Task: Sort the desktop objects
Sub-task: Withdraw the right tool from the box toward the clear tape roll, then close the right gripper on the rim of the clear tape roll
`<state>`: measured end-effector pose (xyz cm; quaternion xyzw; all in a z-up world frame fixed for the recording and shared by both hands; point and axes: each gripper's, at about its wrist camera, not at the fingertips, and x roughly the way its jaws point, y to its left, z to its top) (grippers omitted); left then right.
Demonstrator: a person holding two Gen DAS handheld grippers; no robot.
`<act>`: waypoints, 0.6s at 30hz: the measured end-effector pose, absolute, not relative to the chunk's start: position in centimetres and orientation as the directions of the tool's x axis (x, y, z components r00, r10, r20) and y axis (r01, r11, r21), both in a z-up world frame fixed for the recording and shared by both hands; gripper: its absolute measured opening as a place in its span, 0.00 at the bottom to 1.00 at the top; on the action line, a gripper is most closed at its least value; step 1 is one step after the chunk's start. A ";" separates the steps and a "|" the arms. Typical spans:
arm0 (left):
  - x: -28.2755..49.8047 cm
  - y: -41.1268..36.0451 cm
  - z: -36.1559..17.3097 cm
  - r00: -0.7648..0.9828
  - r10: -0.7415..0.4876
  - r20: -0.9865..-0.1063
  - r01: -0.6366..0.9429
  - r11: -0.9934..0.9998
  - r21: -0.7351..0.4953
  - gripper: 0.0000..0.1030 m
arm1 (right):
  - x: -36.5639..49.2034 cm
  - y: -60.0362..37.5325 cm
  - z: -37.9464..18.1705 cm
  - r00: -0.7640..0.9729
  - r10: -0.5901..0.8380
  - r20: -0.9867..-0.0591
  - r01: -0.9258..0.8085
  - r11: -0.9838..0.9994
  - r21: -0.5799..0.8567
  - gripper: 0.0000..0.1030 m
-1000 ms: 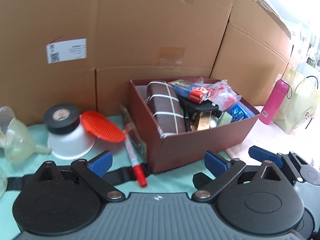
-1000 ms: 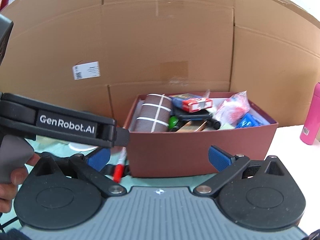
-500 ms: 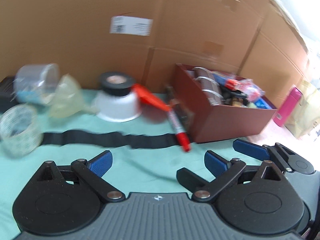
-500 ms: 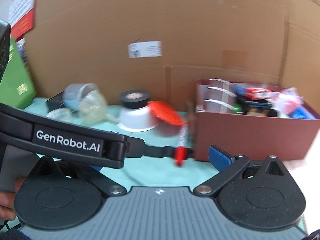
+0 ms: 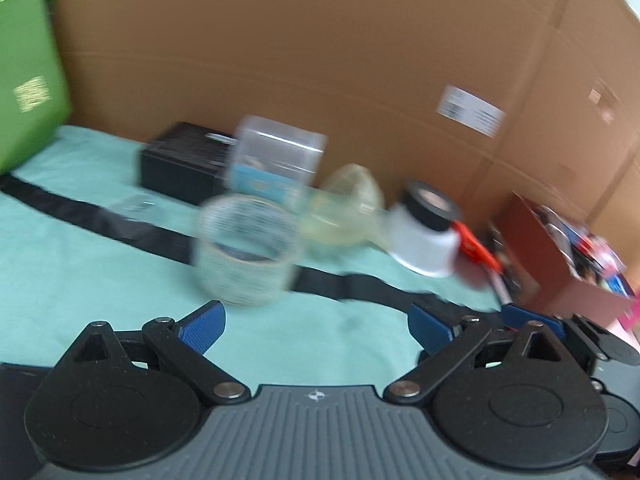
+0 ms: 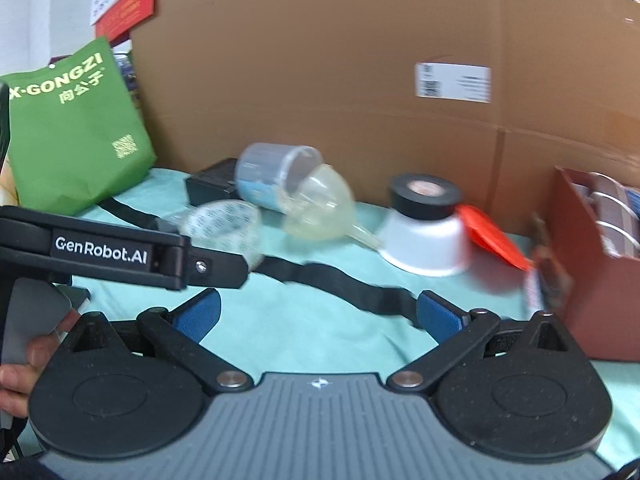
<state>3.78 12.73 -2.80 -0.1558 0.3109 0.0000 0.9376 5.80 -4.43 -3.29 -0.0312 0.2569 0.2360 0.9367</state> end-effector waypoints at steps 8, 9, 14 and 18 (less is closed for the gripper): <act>5.7 17.8 -2.9 0.813 -0.027 -0.581 -0.191 0.931 -0.311 0.89 | 9.3 0.3 -3.4 0.743 0.476 -0.471 -0.494 0.864 0.093 0.92; 6.1 18.1 -3.0 0.812 -0.027 -0.584 -0.196 0.929 -0.315 0.88 | 9.7 0.8 -3.4 0.743 0.475 -0.472 -0.493 0.865 0.094 0.89; 8.4 19.1 -3.5 0.799 -0.057 -0.598 -0.186 0.923 -0.336 0.67 | 11.6 2.6 -3.8 0.745 0.465 -0.478 -0.478 0.872 0.104 0.81; 9.8 19.4 -4.0 0.787 -0.078 -0.612 -0.182 0.919 -0.350 0.50 | 12.9 3.4 -4.4 0.738 0.456 -0.498 -0.467 0.877 0.110 0.65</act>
